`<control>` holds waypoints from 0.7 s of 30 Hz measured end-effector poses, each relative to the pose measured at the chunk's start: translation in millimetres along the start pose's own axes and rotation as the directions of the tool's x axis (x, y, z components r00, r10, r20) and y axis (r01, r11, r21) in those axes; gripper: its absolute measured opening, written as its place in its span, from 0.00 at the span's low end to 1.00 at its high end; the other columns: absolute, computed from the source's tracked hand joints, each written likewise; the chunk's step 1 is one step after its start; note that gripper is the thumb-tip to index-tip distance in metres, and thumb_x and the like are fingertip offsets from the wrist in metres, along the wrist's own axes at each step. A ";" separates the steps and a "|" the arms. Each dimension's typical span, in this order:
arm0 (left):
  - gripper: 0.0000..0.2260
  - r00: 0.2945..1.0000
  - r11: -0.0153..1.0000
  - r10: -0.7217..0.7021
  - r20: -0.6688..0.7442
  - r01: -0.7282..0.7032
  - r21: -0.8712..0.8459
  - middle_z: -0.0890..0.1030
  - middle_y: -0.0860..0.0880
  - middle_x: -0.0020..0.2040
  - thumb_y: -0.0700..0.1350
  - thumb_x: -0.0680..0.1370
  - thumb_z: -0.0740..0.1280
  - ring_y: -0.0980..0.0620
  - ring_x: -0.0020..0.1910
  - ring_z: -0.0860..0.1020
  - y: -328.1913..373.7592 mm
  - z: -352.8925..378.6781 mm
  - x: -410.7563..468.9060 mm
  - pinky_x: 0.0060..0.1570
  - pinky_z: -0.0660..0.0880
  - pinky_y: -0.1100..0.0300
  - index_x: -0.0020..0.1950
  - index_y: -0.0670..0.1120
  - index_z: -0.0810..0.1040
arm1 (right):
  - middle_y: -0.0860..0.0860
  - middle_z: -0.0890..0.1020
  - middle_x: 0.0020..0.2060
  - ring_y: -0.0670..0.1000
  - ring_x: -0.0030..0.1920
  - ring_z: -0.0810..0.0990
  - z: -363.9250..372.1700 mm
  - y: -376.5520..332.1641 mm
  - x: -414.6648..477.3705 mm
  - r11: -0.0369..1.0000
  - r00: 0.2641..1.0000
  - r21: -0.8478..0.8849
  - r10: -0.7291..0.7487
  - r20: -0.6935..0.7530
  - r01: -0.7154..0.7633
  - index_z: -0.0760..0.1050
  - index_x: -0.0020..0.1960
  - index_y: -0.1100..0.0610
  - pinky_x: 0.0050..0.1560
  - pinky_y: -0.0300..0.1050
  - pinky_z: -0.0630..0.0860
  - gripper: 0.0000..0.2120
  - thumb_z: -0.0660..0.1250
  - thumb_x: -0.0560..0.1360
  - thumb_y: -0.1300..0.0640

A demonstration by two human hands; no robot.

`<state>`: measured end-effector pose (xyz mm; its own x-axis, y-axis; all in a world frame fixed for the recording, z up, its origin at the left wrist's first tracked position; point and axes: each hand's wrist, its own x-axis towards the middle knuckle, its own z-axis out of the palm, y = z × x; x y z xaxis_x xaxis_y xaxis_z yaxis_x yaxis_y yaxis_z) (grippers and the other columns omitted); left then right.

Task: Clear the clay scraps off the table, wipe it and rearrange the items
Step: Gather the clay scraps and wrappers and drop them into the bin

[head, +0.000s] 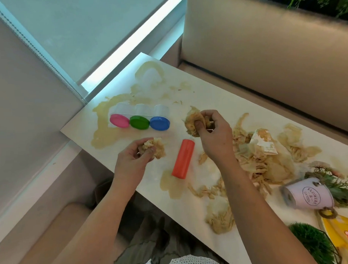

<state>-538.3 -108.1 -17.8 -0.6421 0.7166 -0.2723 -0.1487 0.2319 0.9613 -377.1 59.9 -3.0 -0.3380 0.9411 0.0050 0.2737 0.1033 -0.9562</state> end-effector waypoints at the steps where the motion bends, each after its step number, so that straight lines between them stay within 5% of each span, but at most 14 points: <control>1: 0.14 1.000 1.000 -0.002 -0.017 0.002 -0.006 0.86 0.47 0.54 0.38 0.80 0.71 0.46 0.56 0.84 -0.5 -10.3 -0.7 0.57 0.81 0.50 0.55 0.57 0.86 | 0.46 0.82 0.46 0.42 0.41 0.79 9.9 -6.2 -5.1 1.000 0.999 0.015 -0.001 0.034 0.000 0.78 0.54 0.48 0.40 0.35 0.78 0.06 0.70 0.80 0.58; 13: 0.11 0.956 0.988 -0.156 -0.248 0.155 -0.025 0.86 0.55 0.55 0.44 0.80 0.72 0.54 0.55 0.85 -42.0 -172.0 -3.0 0.60 0.81 0.46 0.58 0.59 0.84 | 0.42 0.80 0.41 0.37 0.38 0.76 189.3 -39.3 -67.9 0.999 0.933 -0.021 0.037 0.359 -0.032 0.77 0.50 0.46 0.39 0.28 0.71 0.09 0.71 0.77 0.60; 21: 0.11 0.900 0.967 -0.236 -0.367 0.255 0.003 0.86 0.55 0.53 0.45 0.79 0.73 0.54 0.54 0.85 -98.5 -273.2 -0.6 0.60 0.81 0.48 0.55 0.62 0.84 | 0.42 0.83 0.48 0.41 0.46 0.79 313.3 -15.3 -109.8 0.984 0.811 -0.160 0.152 0.565 -0.073 0.79 0.56 0.49 0.42 0.32 0.72 0.07 0.71 0.78 0.52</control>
<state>-728.6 -311.1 -100.8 -0.8188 0.3484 -0.4562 -0.3051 0.4089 0.8600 -626.4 -145.9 -80.5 -0.7410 0.5973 -0.3069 0.4385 0.0842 -0.8948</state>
